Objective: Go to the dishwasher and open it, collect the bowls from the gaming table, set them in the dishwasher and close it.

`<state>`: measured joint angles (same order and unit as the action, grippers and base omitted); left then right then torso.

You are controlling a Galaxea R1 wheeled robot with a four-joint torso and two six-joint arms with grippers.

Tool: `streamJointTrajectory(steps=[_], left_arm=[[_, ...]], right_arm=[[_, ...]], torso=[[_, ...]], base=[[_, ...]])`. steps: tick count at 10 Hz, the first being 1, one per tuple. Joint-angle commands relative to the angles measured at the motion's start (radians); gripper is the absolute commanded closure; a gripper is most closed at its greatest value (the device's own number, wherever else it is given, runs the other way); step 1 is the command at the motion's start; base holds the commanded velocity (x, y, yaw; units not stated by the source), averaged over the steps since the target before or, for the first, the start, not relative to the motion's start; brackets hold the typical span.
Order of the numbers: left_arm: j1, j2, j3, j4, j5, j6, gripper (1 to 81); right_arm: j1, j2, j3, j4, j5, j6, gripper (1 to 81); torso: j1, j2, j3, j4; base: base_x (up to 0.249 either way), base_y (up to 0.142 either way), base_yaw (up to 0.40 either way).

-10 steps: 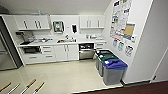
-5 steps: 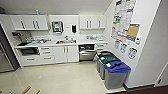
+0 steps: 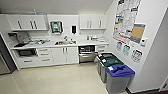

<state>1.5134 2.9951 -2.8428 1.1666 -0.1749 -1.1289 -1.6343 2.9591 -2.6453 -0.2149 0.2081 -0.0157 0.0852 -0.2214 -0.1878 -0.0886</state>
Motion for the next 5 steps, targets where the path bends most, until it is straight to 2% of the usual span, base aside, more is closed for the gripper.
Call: streamJointTrajectory(steps=[1, 5], left_arm=[[-0.04, -0.011, -0.007, -0.004, 0.034, 0.001, 81.1], [-0.04, -0.007, -0.004, -0.004, 0.035, 0.001, 81.1]], right_arm=[[0.03, -0.006, 0.001, -0.017, -0.049, -0.004, 81.1], [0.027, -0.006, -0.001, -0.017, -0.049, -0.004, 81.1]], torso=[[0.0, 0.0, 0.0, 0.0], [0.0, 0.0, 0.0, 0.0]], base=[[0.232, 0.0, 0.0], [0.242, 0.0, 0.0]])
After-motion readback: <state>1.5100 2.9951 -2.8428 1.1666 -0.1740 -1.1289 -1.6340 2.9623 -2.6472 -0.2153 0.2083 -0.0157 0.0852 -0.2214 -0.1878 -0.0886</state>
